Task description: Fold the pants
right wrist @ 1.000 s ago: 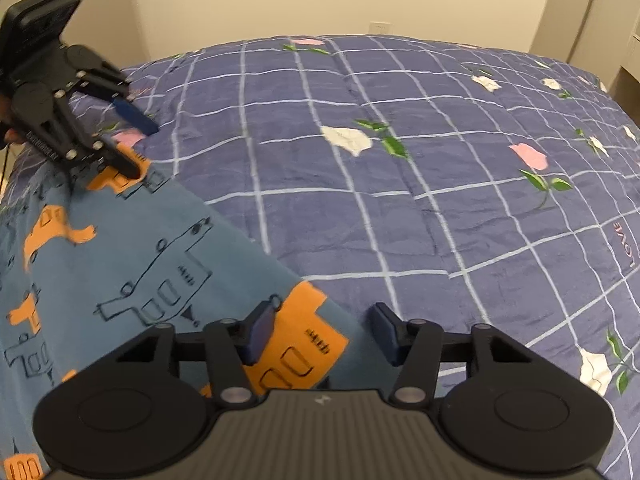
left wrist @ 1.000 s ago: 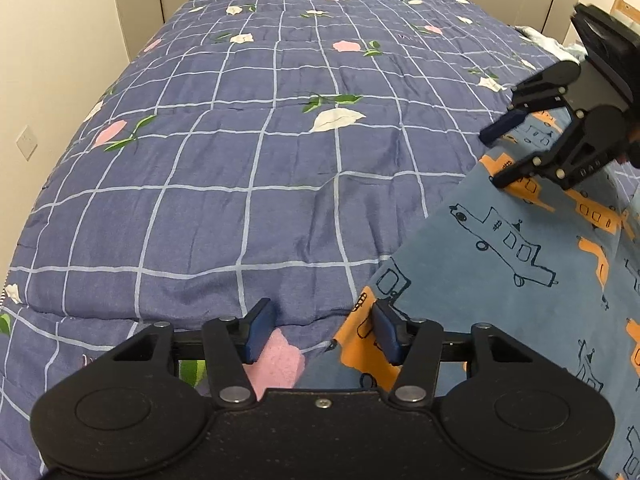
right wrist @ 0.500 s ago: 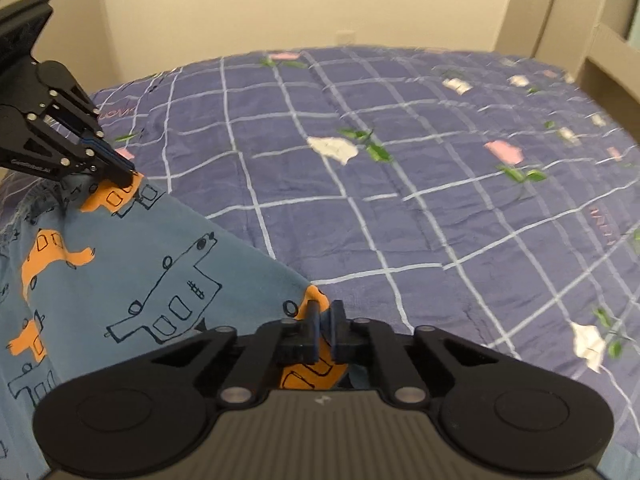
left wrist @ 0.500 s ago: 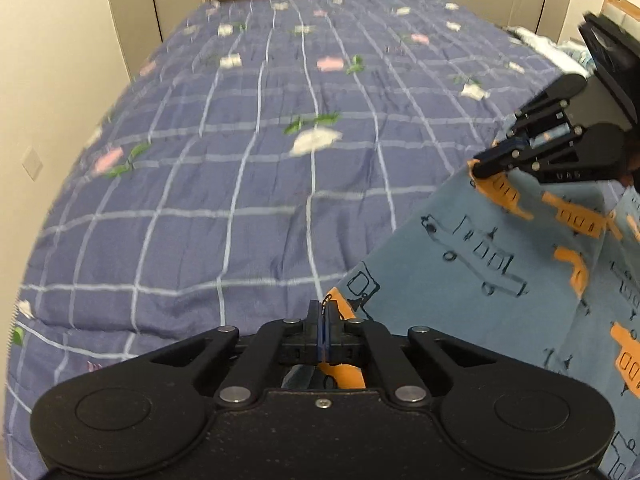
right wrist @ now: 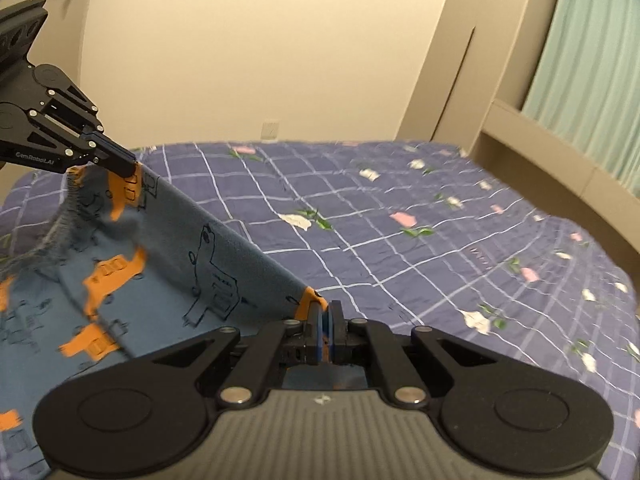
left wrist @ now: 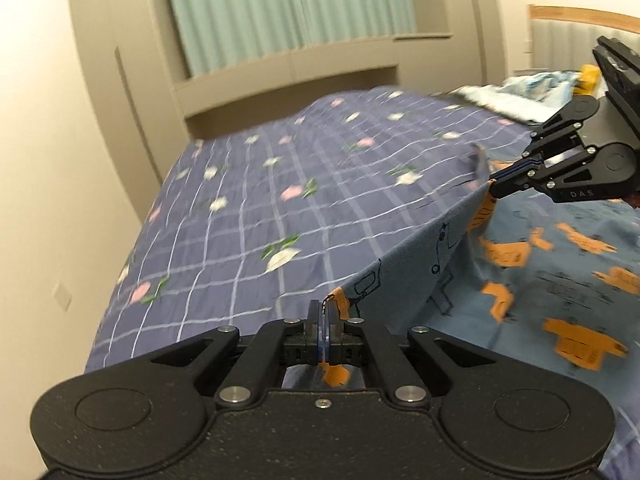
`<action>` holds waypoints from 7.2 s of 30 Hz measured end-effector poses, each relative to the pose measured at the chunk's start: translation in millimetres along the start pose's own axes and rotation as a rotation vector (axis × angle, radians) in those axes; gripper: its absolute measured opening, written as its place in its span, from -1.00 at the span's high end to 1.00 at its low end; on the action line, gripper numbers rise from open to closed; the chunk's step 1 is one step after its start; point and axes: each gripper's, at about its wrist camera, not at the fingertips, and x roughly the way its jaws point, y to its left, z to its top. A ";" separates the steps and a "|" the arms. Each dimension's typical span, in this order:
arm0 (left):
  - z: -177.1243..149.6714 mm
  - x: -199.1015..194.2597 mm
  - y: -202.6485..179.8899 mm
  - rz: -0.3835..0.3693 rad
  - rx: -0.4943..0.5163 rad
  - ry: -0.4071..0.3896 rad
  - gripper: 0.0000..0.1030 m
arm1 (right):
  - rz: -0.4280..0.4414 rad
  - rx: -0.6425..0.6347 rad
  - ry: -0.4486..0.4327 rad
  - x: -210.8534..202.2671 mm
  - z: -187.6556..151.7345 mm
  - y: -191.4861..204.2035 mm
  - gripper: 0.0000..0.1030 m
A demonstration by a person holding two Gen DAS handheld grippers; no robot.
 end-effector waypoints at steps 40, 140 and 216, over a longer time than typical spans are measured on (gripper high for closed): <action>-97.5 -69.0 -121.6 -0.076 0.162 0.045 1.00 | -0.091 -0.528 0.022 -32.8 -73.4 107.3 0.98; 43.3 54.7 -310.1 -0.517 0.081 -0.008 1.00 | -0.435 0.671 0.129 -159.7 -195.3 -128.4 0.96; 210.6 225.5 -310.3 -0.474 -0.040 0.015 -0.84 | -0.656 0.271 0.253 -161.6 -260.1 -131.8 -0.74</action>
